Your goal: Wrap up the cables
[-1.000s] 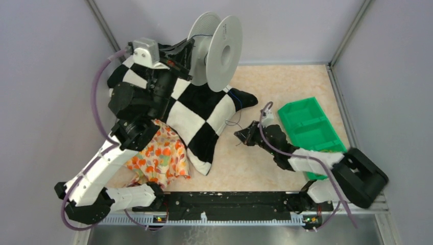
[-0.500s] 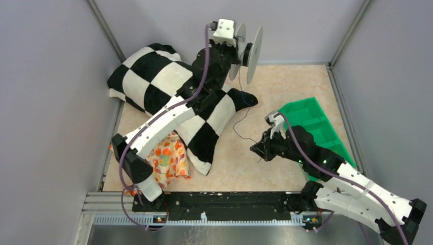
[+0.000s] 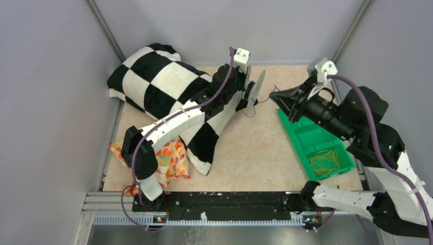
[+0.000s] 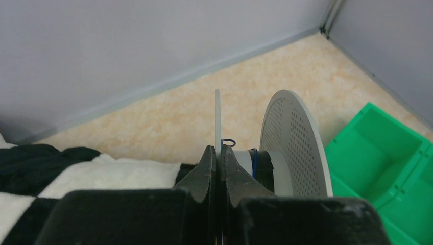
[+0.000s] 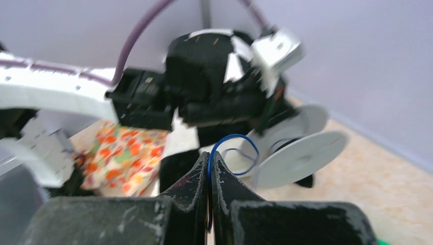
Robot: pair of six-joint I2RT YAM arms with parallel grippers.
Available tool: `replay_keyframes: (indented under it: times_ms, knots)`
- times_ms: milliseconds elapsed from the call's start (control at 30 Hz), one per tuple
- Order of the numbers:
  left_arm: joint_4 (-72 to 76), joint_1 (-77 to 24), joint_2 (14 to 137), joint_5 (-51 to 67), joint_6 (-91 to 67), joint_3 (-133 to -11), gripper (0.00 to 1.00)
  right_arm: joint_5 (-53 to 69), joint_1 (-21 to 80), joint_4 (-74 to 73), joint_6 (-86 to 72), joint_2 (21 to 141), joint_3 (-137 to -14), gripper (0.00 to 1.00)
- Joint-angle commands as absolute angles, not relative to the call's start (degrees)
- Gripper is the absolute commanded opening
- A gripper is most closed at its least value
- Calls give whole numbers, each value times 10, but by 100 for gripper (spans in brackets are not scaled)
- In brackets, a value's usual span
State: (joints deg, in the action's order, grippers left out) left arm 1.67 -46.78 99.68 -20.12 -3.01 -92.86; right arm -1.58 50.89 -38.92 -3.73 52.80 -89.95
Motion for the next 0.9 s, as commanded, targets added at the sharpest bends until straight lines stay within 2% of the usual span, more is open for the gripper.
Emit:
replay_keyframes:
  times_ms: [0, 200, 333, 567, 867]
  knots:
    - [76, -468, 923, -147, -53, -885, 0, -132, 496, -379, 57, 571, -970, 0]
    - [68, -473, 892, -90, -58, -820, 0, -90, 397, -361, 68, 627, -1043, 0]
    - [69, -474, 863, -38, -51, -777, 0, -77, 317, -356, 48, 650, -1048, 0]
    - [40, -474, 804, 28, -15, -698, 0, 61, 77, -319, -48, 667, -964, 0]
    - [-74, -473, 726, 143, 45, -698, 0, 99, -37, -267, -114, 685, -809, 0]
